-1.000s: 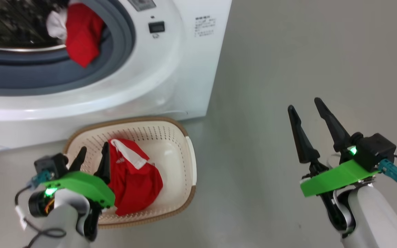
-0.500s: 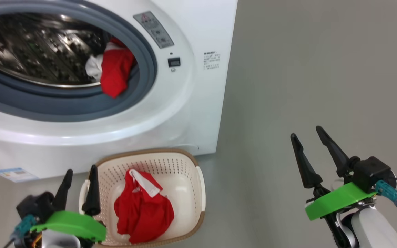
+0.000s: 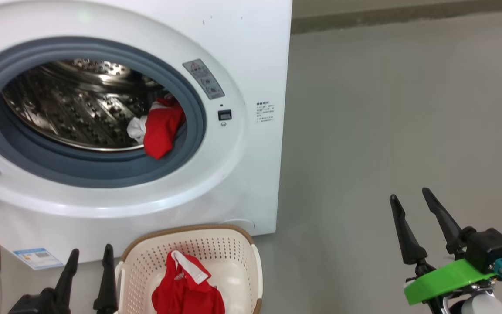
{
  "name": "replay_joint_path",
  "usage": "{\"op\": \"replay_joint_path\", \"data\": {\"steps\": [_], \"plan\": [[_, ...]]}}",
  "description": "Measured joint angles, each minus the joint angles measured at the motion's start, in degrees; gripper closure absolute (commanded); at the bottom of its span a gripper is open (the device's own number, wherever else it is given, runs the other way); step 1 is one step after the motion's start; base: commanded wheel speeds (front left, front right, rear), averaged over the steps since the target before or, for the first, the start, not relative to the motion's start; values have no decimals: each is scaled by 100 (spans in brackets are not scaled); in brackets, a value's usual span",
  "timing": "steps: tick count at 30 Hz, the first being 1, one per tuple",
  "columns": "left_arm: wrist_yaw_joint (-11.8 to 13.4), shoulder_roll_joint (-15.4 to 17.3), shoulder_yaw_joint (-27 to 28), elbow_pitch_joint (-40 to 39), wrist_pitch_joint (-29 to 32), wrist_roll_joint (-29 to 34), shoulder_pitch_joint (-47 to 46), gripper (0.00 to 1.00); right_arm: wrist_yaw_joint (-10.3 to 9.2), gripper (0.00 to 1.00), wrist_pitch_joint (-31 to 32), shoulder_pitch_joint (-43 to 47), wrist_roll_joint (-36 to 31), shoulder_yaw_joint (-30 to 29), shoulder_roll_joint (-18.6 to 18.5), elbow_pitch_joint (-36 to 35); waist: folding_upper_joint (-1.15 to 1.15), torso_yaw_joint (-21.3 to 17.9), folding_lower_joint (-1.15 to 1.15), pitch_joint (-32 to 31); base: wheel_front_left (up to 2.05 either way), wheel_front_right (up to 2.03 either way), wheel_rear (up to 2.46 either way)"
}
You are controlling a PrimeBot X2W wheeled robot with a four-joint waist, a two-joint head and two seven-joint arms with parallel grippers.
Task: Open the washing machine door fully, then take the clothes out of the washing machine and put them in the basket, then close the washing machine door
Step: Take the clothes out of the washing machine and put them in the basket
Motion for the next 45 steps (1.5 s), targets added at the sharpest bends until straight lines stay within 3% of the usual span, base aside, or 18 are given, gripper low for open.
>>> {"op": "replay_joint_path", "data": {"steps": [17,45], "plan": [[-14,-36,116,-552,0,216,575,0,0,0,0,554,-237,-224,36,-229,0,48,0,-496,0,0,0],[-56,-58,240,-567,0,201,680,0,0,0,0,643,-237,-200,-27,-224,0,15,0,-487,0,0,0]]}}
